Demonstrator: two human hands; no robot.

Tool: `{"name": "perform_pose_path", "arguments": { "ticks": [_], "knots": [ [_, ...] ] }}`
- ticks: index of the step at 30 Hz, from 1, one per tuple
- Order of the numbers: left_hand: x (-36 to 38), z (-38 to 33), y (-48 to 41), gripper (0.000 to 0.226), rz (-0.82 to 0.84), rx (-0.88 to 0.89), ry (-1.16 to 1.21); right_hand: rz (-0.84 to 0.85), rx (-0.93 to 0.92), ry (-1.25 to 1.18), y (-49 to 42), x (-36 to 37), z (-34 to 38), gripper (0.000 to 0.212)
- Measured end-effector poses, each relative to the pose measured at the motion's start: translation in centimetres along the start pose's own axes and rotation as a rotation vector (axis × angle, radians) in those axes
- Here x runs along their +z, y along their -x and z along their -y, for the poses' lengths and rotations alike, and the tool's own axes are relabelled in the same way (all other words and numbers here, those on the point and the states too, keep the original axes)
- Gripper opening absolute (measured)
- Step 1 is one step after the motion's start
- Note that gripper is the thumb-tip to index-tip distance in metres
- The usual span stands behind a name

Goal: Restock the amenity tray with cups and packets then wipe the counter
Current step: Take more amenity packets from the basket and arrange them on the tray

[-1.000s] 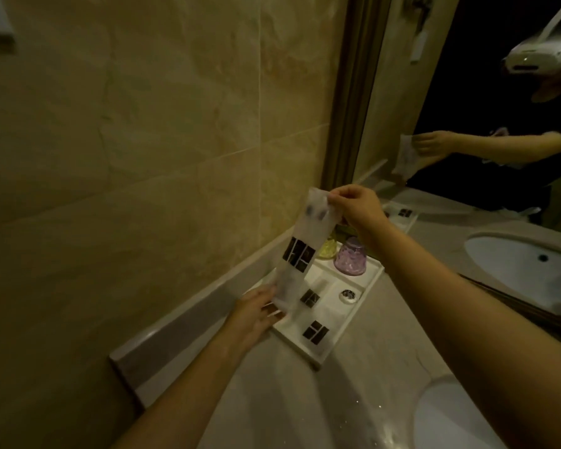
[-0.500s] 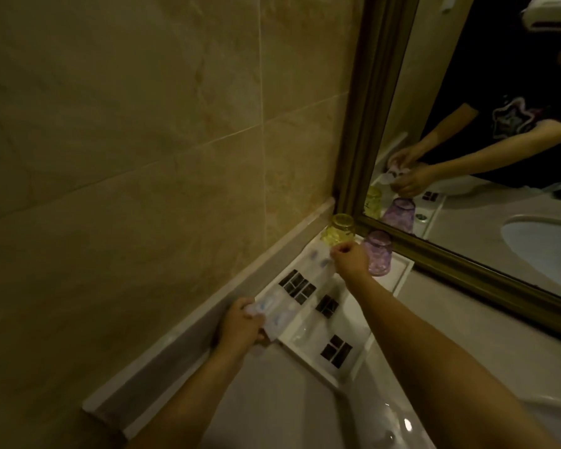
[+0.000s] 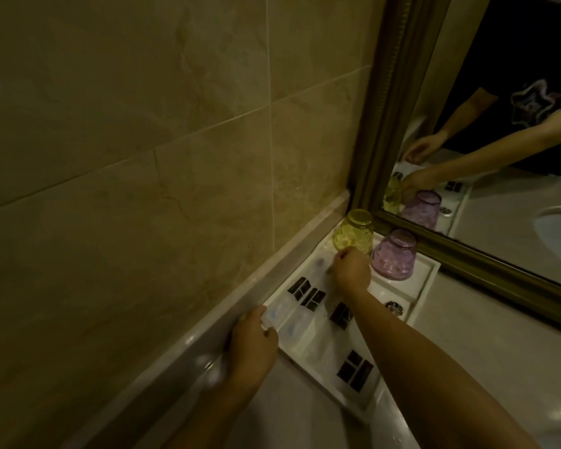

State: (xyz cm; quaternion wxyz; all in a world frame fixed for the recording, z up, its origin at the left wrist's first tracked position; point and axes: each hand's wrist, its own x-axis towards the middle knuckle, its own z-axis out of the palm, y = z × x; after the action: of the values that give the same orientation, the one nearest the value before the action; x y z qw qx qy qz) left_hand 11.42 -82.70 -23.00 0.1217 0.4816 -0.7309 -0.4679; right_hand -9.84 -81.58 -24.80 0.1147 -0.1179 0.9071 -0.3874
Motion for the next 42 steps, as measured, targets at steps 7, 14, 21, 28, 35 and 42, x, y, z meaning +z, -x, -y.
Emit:
{"name": "perform_pose_path", "arguments": {
  "ticks": [7, 14, 21, 28, 35, 42],
  "knots": [
    [0.7, 0.0, 1.4, 0.041, -0.060, 0.079, -0.296, -0.015, -0.113, 0.120, -0.4, 1.2, -0.3, 0.022],
    [2.2, 0.3, 0.4, 0.040, -0.069, 0.340, -0.612, -0.037, -0.309, 0.239, -0.3, 0.5, -1.4, 0.024],
    [3.4, 1.1, -0.1, 0.041, -0.084, 0.379, -0.767, -0.040, -0.467, 0.448, -0.1, -0.5, -3.0, 0.028],
    [4.0, 0.6, -0.1, 0.034, -0.075, 0.371, -0.772, -0.028, -0.498, 0.414, 0.0, -0.6, -3.3, 0.027],
    [4.1, 1.1, -0.4, 0.036, -0.091, 0.413, -0.790, -0.019, -0.557, 0.447, 0.7, -0.8, -3.2, 0.031],
    [2.6, 0.9, -2.1, 0.039, -0.121, 0.456, -0.829, -0.028, -0.556, 0.431, 2.4, -3.2, -3.9, 0.037]
  ]
}}
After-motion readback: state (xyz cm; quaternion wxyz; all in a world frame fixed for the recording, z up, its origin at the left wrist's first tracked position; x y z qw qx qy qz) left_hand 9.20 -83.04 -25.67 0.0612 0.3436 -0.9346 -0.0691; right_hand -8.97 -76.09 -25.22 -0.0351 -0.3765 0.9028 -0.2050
